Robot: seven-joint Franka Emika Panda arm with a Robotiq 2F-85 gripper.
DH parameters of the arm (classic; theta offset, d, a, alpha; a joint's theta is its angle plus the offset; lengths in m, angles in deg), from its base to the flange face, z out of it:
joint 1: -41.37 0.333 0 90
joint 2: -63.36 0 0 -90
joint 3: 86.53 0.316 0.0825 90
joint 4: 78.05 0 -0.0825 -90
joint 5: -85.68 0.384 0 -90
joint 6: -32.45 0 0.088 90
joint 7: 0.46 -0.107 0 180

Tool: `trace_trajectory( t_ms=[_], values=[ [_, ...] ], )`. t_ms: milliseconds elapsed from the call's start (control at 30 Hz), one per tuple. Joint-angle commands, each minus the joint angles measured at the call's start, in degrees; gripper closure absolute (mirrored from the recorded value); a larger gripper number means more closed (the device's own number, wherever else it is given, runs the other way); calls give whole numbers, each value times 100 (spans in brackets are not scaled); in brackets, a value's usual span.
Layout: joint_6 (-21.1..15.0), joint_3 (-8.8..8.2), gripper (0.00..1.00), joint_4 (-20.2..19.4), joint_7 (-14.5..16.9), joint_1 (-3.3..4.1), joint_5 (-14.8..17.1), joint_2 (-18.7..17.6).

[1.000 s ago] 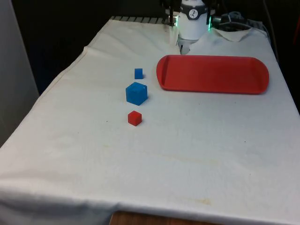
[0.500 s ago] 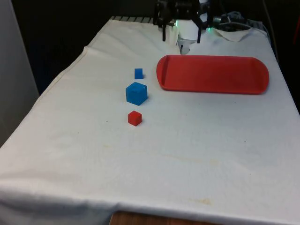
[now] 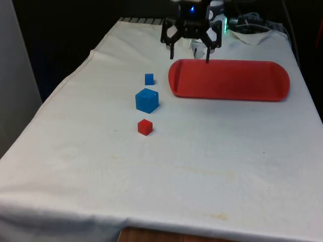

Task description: Pick up the largest block and place it onto the tray.

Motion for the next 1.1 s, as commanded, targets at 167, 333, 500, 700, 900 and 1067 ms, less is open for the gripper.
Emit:
trace_trajectory(
  t_ms=[167, 333, 500, 700, 900, 1067],
  values=[
    [-384, -29, 0, -97, 0, 0, -11, -235],
    [-521, -46, 0, -109, -17, 0, -23, -390],
    [-607, -74, 0, -109, -23, 6, -29, -527],
    [-705, -97, 0, -109, -6, 0, -6, -682],
    [-802, -103, 0, -120, 11, -6, 17, -808],
    [-848, -103, 0, -109, 11, -11, 23, -922]
  ],
)
